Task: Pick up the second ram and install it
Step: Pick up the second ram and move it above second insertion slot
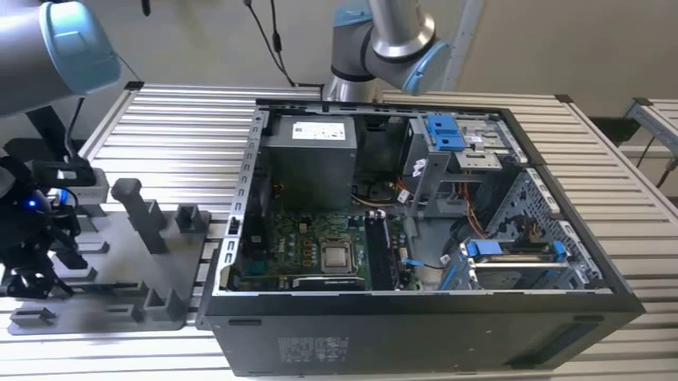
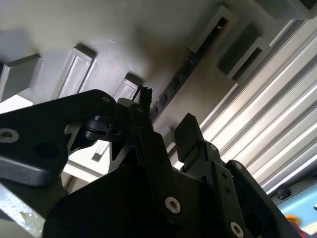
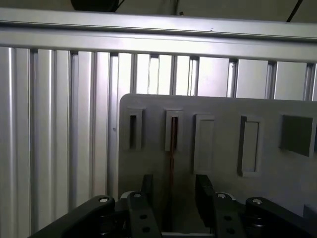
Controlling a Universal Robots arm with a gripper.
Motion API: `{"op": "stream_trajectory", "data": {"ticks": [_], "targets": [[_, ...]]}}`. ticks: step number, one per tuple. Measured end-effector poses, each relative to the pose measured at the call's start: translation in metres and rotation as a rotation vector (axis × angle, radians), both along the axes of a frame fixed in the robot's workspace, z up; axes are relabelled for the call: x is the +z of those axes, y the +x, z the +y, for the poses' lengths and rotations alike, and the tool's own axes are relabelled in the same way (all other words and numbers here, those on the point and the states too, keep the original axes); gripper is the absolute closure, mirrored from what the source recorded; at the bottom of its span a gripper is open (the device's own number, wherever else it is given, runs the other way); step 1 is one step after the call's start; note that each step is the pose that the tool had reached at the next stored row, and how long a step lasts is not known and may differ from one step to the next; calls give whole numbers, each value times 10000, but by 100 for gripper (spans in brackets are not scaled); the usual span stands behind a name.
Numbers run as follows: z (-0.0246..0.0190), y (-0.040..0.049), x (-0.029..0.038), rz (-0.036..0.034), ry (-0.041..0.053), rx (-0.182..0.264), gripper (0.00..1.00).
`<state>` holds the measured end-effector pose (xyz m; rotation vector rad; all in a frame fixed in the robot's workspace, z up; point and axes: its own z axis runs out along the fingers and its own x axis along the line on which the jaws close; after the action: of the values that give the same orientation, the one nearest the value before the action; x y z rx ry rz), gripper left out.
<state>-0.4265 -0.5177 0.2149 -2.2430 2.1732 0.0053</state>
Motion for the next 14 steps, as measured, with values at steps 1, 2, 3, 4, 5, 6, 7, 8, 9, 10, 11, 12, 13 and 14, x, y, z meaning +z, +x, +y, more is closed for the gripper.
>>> {"op": "stream_trajectory", "data": {"ticks": [1, 2, 3, 4, 5, 6, 7, 8, 9, 10, 11, 12, 13, 14], "targets": [[0, -1, -13, -1, 1, 1, 52], [0, -1, -23, -1, 0, 1, 52], [0, -2, -36, 0, 0, 0, 52], [0, -2, -49, -1, 0, 0, 52], [0, -3, -62, -1, 1, 1, 52], [0, -2, -76, -2, 1, 1, 52], [0, -2, -90, -1, 1, 0, 52], [0, -2, -104, -1, 0, 0, 52], [0, -2, -118, 0, 0, 0, 52], [0, -3, -131, 0, 0, 0, 52], [0, -3, -143, -1, 1, 0, 52], [0, -3, -153, -2, 1, 0, 52], [0, -4, -160, 0, 0, 0, 52], [0, -5, -168, 0, 0, -1, 52]]}}
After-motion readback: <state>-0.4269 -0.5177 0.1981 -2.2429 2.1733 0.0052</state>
